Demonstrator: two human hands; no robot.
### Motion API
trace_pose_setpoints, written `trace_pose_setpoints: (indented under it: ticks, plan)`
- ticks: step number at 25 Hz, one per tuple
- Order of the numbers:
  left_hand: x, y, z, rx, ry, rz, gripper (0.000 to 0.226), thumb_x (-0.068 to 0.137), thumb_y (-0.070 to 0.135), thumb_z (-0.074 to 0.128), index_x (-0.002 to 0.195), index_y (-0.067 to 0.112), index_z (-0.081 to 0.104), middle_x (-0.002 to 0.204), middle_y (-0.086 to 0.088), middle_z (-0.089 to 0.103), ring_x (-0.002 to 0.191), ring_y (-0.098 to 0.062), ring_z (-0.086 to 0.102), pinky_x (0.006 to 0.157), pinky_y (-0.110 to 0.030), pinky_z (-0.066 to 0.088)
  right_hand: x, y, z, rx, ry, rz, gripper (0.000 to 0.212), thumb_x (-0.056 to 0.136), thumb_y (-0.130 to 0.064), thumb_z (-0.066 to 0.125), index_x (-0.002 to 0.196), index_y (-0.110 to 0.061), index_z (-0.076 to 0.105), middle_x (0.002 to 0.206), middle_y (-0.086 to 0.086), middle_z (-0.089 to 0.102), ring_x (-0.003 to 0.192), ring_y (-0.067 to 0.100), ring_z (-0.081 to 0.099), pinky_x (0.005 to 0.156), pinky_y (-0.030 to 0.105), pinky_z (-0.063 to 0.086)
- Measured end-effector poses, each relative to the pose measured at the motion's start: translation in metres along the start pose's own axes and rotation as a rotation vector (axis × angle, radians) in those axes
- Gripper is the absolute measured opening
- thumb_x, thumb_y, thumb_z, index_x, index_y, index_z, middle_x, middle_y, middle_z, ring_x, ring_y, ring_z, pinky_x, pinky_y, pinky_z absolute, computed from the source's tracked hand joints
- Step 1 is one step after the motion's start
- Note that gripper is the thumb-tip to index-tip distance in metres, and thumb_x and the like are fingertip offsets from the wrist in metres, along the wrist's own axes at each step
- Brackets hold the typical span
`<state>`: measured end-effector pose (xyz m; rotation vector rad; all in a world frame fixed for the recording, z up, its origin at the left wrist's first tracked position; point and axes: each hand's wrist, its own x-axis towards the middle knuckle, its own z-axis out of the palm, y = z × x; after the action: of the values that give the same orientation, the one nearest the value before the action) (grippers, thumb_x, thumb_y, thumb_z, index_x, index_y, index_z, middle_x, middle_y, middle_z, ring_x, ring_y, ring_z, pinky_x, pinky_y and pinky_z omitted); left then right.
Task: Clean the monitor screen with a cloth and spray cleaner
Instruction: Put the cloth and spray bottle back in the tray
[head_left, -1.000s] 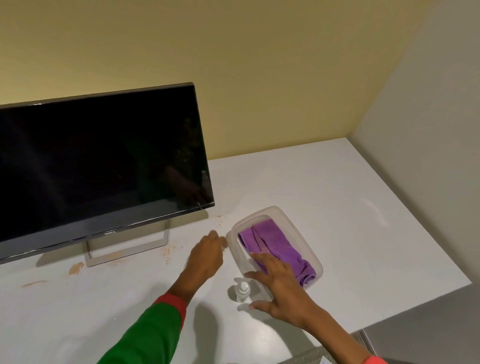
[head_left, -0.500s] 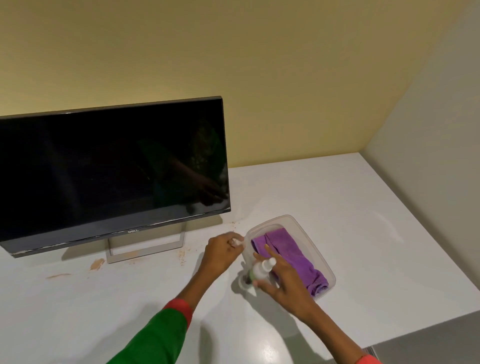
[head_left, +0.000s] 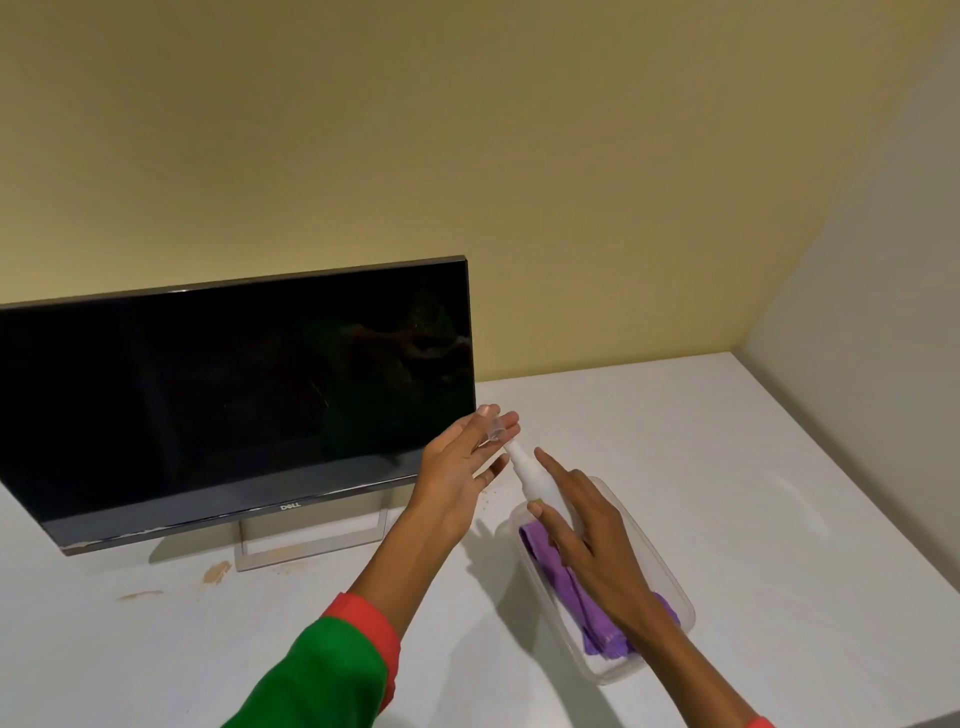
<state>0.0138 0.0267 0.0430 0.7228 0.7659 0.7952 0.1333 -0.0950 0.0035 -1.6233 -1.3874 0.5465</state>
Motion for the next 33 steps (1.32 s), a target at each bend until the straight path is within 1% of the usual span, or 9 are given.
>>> trace_pose_setpoints:
  ticks: [4, 8, 12, 17, 19, 24, 27, 30, 33]
  plan:
    - [-0.006, -0.004, 0.0, 0.003, -0.041, 0.0, 0.03, 0.081, 0.027, 0.066, 0.105, 0.011, 0.062, 0.102, -0.006, 0.073, 0.099, -0.018, 0.067, 0.076, -0.028, 0.054, 0.004, -0.012, 0.004, 0.082, 0.068, 0.051, 0.051, 0.084, -0.065, 0.048, 0.132, -0.058, 0.034, 0.117, -0.04, 0.053, 0.105, -0.007, 0.055, 0.081, 0.005, 0.044]
    - [-0.01, -0.005, 0.004, 0.066, -0.055, 0.13, 0.029, 0.076, 0.027, 0.068, 0.099, 0.009, 0.064, 0.095, -0.008, 0.074, 0.096, -0.019, 0.068, 0.072, -0.018, 0.054, 0.005, -0.025, 0.003, 0.265, 0.105, 0.154, 0.052, 0.083, -0.057, 0.056, 0.131, -0.055, 0.036, 0.094, -0.012, 0.065, 0.068, 0.011, 0.064, 0.058, 0.025, 0.056]
    - [-0.01, 0.005, 0.015, 0.018, -0.163, 0.185, 0.029, 0.075, 0.026, 0.066, 0.096, 0.007, 0.063, 0.089, -0.011, 0.074, 0.09, -0.022, 0.069, 0.071, -0.019, 0.053, 0.01, -0.034, -0.006, 0.885, -0.036, 0.318, 0.045, 0.087, -0.043, 0.06, 0.13, -0.036, 0.049, 0.084, 0.011, 0.068, 0.049, 0.017, 0.052, 0.039, 0.023, 0.044]
    - [-0.009, 0.005, 0.039, -0.082, -0.28, 0.208, 0.024, 0.074, 0.023, 0.064, 0.093, 0.009, 0.061, 0.087, -0.013, 0.073, 0.082, -0.021, 0.069, 0.052, -0.019, 0.053, 0.02, -0.036, -0.018, 1.484, -0.228, 0.416, 0.052, 0.076, -0.033, 0.077, 0.117, -0.007, 0.061, 0.081, 0.015, 0.059, 0.04, 0.012, 0.047, 0.029, 0.016, 0.038]
    - [-0.005, 0.008, 0.041, -0.02, -0.332, 0.246, 0.02, 0.077, 0.021, 0.063, 0.091, 0.008, 0.06, 0.092, -0.012, 0.073, 0.091, -0.022, 0.067, 0.057, -0.023, 0.055, 0.027, -0.028, -0.032, 1.284, -0.206, 0.351, 0.048, 0.076, -0.036, 0.076, 0.115, -0.01, 0.063, 0.084, 0.013, 0.063, 0.046, 0.014, 0.053, 0.034, 0.02, 0.044]
    - [0.001, -0.003, 0.017, 0.565, -0.246, 0.304, 0.021, 0.087, 0.014, 0.06, 0.107, 0.017, 0.065, 0.126, -0.002, 0.061, 0.114, -0.007, 0.056, 0.099, -0.024, 0.044, 0.037, 0.021, -0.047, 0.158, -0.1, 0.292, 0.03, 0.081, -0.026, 0.072, 0.11, -0.025, 0.066, 0.1, -0.006, 0.071, 0.092, 0.012, 0.065, 0.073, 0.022, 0.052]
    - [-0.006, -0.02, -0.009, 0.793, -0.136, 0.325, 0.029, 0.086, 0.02, 0.061, 0.115, 0.025, 0.061, 0.133, 0.002, 0.054, 0.12, -0.008, 0.051, 0.1, -0.025, 0.041, 0.03, 0.053, -0.02, 0.05, -0.086, 0.337, 0.032, 0.074, -0.006, 0.075, 0.102, -0.015, 0.062, 0.095, -0.003, 0.068, 0.088, 0.014, 0.064, 0.074, 0.018, 0.051]
    - [-0.018, -0.025, -0.044, 0.987, -0.042, 0.328, 0.027, 0.087, 0.026, 0.059, 0.114, 0.029, 0.062, 0.13, 0.017, 0.048, 0.117, 0.001, 0.046, 0.09, -0.008, 0.036, 0.022, 0.075, 0.008, 0.049, -0.148, 0.392, 0.036, 0.071, -0.001, 0.074, 0.101, -0.019, 0.063, 0.09, -0.008, 0.068, 0.085, 0.012, 0.066, 0.077, 0.032, 0.058]
    - [-0.032, -0.015, -0.08, 1.094, 0.088, 0.354, 0.028, 0.088, 0.028, 0.057, 0.116, 0.03, 0.061, 0.127, 0.025, 0.043, 0.114, 0.004, 0.042, 0.095, -0.016, 0.034, 0.025, 0.09, 0.026, 0.001, -0.218, 0.438, 0.033, 0.071, 0.002, 0.073, 0.1, -0.014, 0.068, 0.087, 0.001, 0.072, 0.085, 0.019, 0.068, 0.078, 0.044, 0.058]
